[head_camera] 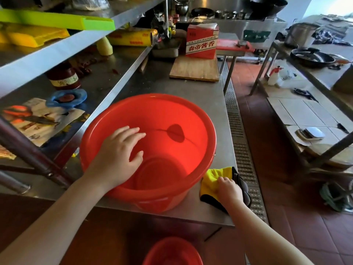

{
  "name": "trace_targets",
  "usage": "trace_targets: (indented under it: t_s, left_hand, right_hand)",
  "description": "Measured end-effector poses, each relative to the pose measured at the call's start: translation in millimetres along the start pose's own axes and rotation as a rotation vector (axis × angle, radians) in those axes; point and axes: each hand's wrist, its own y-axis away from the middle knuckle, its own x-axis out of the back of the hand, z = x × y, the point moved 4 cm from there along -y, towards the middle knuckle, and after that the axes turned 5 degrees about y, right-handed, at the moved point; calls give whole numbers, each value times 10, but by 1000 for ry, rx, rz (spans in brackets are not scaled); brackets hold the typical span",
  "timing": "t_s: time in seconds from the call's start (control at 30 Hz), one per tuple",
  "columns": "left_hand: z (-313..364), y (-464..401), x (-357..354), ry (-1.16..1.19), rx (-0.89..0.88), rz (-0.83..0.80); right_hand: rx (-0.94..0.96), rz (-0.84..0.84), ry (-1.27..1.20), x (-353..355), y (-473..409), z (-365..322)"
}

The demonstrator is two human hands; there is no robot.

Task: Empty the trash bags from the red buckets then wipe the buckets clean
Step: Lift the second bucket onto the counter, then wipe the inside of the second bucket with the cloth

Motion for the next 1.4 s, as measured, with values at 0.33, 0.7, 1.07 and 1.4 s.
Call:
trace_targets:
  t_s: [0.33, 0.7, 1.07, 1.4]
  left_hand:
    - [-29, -4, -17, 0, -29, 32]
    - [-1, 21, 1, 39, -27, 68]
    - [3, 43, 18, 41, -40, 89]
    - [-14, 81, 24, 74, -75, 127]
  right_hand:
    - [2, 34, -61, 140, -1, 89]
    - [-140, 234, -332, 910, 328, 461]
    - [-85, 571, -392, 2244, 669, 504]
    - [215, 787, -451, 3254, 911, -318]
